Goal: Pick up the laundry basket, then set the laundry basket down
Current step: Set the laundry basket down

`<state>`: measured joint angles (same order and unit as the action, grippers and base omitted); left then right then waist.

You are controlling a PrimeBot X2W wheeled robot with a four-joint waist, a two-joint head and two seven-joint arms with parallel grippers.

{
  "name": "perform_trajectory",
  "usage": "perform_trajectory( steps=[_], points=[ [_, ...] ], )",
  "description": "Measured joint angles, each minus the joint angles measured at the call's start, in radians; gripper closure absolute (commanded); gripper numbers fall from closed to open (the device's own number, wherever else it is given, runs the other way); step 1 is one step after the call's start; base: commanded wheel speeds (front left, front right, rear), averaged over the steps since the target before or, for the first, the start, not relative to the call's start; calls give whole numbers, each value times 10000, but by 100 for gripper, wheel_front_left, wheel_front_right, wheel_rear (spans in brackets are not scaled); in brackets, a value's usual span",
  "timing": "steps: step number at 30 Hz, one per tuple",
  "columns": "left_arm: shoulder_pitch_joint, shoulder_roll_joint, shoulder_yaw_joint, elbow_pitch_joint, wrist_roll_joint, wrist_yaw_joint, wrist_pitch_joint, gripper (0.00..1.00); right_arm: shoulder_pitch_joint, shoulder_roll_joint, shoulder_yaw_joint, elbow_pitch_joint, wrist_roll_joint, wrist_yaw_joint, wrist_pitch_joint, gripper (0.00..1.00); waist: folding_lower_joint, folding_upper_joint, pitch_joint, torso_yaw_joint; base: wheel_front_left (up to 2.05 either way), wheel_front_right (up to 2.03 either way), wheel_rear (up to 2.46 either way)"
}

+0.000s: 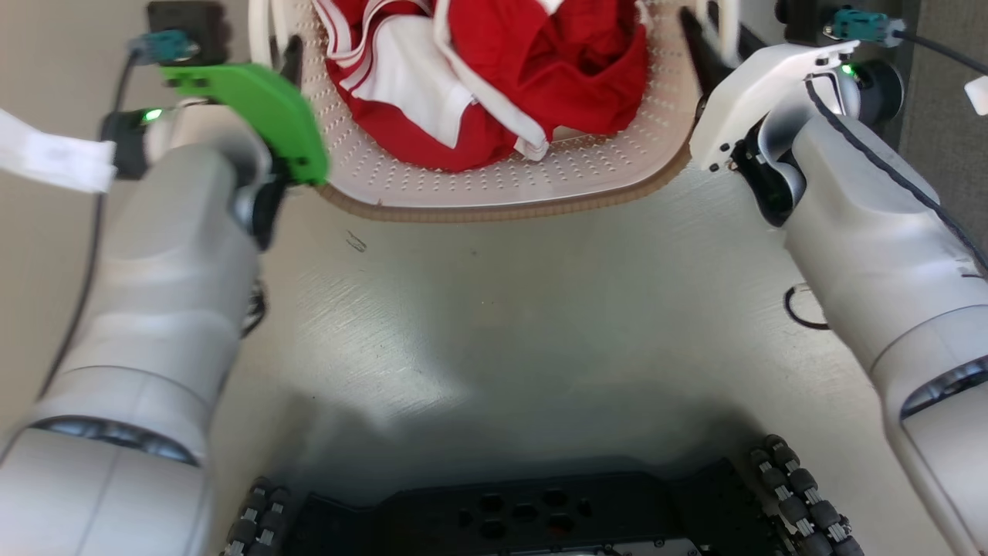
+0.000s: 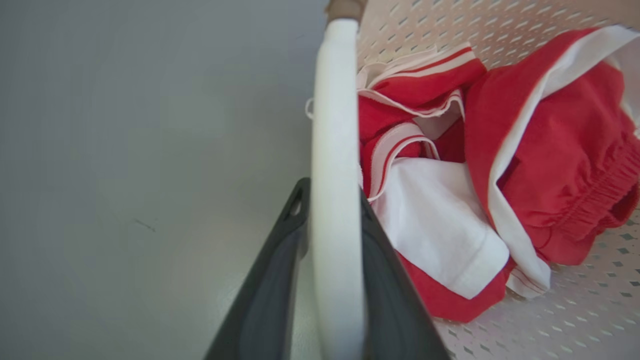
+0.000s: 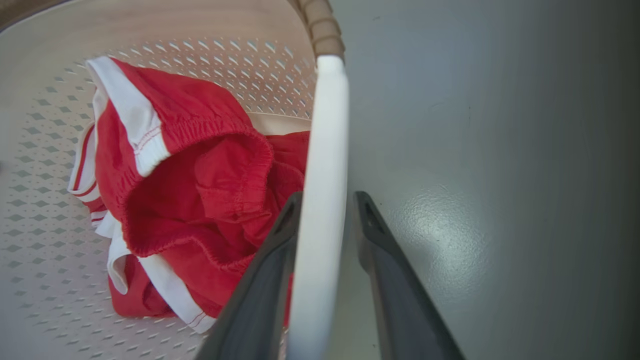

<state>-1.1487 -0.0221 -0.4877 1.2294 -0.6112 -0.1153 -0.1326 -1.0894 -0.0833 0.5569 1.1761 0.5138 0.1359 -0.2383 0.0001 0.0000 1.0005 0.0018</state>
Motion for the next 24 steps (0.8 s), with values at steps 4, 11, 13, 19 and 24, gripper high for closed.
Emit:
perform_trajectory(
  steps=[4,11,13,19,24],
  points=[
    [1,418,-109,10,6,-79,48,0,-35,-221,169,-102,-211,-29,-2,0,0,0,-10,10,0,0,0],
    [17,393,-150,-42,-40,-79,-40,0,-34,-272,303,-115,-207,-46,-6,0,0,0,-126,18,0,0,0],
    [21,393,-165,-17,-96,-79,-81,0,-13,-307,311,-113,-205,-46,-75,0,0,0,-222,24,0,0,0],
    [402,391,-178,119,-198,-81,-414,0,424,-351,337,-150,-98,-46,-90,0,0,0,-751,36,0,0,0],
    [693,389,-305,167,-196,-88,-688,0,751,-360,337,-311,96,-46,-92,0,-1,0,-1304,31,0,0,0]
  ],
)
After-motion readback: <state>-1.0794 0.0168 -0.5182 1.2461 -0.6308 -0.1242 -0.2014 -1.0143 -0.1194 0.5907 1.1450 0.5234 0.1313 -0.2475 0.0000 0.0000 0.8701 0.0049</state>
